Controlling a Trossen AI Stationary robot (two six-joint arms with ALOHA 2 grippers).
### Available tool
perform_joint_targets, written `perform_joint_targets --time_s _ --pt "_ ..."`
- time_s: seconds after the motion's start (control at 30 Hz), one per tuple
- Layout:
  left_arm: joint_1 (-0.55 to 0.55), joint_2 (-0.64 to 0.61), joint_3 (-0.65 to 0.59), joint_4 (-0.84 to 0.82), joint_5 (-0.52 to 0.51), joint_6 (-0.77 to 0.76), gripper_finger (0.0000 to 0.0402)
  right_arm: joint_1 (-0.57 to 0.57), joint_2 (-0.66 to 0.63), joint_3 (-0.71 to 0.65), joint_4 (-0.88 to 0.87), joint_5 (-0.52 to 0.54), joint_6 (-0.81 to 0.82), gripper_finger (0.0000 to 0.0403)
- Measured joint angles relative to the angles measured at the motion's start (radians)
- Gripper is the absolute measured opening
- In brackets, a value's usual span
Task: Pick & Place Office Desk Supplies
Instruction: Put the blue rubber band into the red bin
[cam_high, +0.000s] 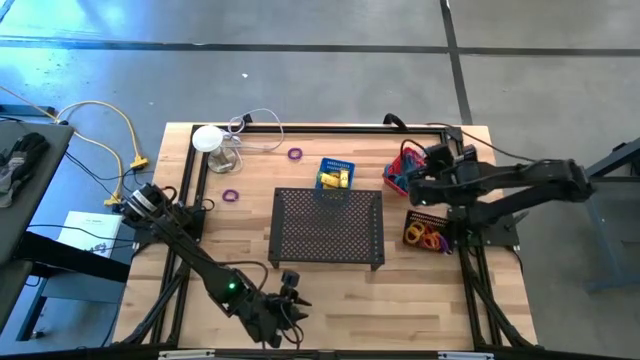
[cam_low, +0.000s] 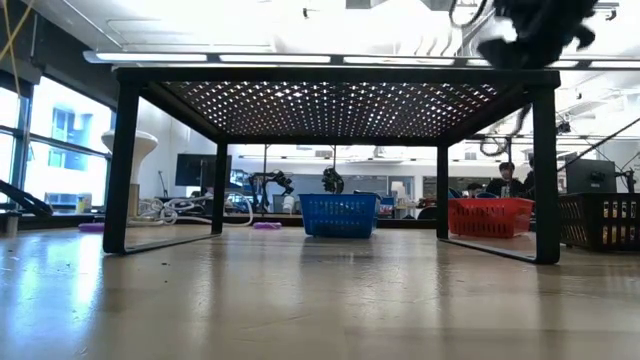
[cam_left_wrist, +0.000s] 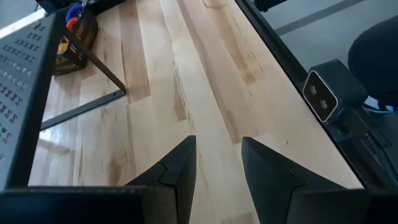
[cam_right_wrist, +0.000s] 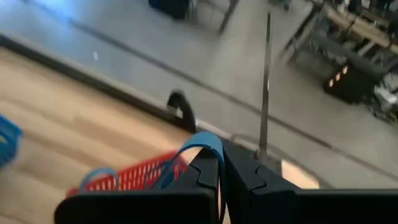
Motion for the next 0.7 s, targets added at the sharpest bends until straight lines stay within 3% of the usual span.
perform_joint_targets --time_s 0.13,0.3,0.7 --pt "0.008 0.000 0.000 -0.002 0.011 -0.016 0.0122 -0.130 0.003 -0.113 0.278 -0.132 -0.231 0.0002" --pt "0.012 0.000 0.000 -0.002 0.035 -0.019 0.0122 -0.285 0.004 -0.225 0.609 -0.380 -0.466 0.0002" --pt "0.018 0.000 0.000 -0.025 0.041 -0.016 0.0122 -0.473 0.043 -0.292 0.691 -0.586 -0.494 0.0002"
